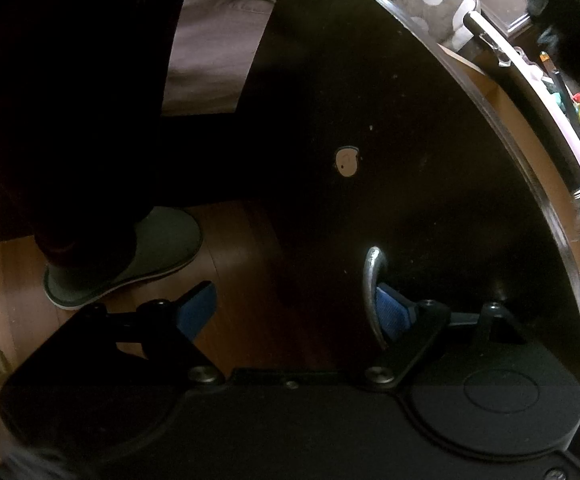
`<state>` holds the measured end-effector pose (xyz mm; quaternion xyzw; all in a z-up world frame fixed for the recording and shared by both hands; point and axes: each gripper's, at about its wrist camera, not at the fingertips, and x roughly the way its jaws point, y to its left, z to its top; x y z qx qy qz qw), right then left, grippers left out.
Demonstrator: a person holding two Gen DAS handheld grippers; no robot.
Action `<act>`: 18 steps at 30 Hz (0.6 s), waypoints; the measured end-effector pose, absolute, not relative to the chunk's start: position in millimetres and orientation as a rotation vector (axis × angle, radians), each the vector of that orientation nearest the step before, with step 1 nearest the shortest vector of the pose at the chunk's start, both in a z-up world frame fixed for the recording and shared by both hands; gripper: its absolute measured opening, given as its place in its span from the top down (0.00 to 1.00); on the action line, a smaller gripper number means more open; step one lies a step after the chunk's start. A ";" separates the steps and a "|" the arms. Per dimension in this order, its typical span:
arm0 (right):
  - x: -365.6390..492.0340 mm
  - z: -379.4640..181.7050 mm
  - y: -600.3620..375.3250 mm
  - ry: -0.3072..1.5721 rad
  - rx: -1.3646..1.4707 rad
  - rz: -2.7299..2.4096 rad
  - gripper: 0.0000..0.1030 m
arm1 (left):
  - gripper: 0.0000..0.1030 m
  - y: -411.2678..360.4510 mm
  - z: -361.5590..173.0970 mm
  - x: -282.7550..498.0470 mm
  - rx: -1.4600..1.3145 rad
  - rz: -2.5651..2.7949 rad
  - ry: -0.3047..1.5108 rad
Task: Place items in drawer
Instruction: 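Carry the silver clip into the open drawer with the left gripper and release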
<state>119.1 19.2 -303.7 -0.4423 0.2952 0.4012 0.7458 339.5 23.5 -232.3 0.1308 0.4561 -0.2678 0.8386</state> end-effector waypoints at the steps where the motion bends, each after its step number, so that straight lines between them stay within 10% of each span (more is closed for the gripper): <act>1: 118.8 -303.7 19.0 0.645 -0.969 0.879 0.16 | 0.66 24.3 -241.2 344.1 0.280 -0.545 0.988; 12: 117.6 -304.4 16.5 0.635 -0.972 0.895 0.15 | 0.65 44.8 -296.5 376.3 0.277 -0.387 1.166; 18: 116.8 -305.7 16.3 0.629 -0.976 0.901 0.15 | 0.34 39.9 -294.7 370.6 0.354 -0.394 1.136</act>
